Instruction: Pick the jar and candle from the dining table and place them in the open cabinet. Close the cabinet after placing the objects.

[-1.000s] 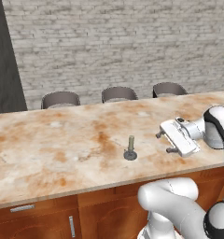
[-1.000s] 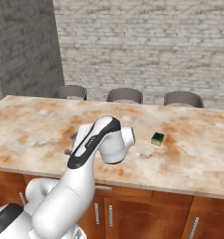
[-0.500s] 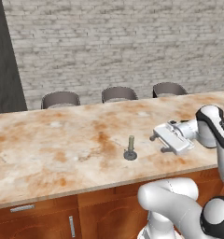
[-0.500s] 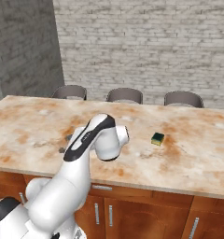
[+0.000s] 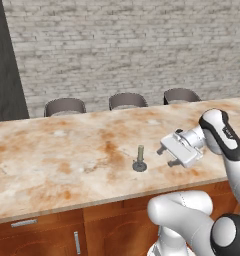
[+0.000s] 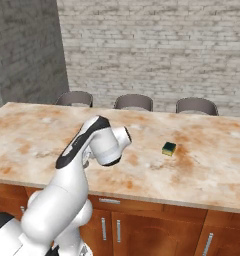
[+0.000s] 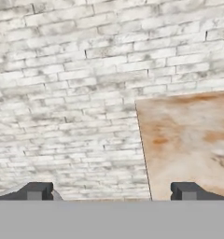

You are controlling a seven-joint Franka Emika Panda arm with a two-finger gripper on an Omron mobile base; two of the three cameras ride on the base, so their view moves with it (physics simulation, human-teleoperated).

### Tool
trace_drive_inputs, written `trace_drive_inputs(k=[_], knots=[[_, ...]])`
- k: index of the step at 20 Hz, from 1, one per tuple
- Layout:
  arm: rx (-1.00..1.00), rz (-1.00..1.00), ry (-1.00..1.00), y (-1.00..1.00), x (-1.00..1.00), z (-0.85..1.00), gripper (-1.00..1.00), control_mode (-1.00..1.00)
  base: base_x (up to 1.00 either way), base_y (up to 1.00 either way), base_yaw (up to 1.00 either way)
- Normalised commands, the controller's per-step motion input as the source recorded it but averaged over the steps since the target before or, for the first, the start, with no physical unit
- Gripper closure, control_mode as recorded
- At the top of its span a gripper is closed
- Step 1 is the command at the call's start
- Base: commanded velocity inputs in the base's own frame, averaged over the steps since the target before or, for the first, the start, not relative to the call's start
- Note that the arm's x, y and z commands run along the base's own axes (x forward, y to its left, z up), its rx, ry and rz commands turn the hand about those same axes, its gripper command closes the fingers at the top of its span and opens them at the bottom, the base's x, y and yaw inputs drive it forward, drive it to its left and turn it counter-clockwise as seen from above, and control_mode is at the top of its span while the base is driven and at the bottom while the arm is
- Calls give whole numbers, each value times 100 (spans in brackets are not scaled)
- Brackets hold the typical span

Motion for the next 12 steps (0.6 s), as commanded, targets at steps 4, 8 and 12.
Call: trace_drive_inputs(k=[4,8,12], knots=[[-7,0,0,-9,0,-8,-100,-100,0,0,0],[0,0,-2,-11,-1,-4,-100,-100,0,0,0],[0,0,0,-6,3,-7,-100,-100,0,0,0]])
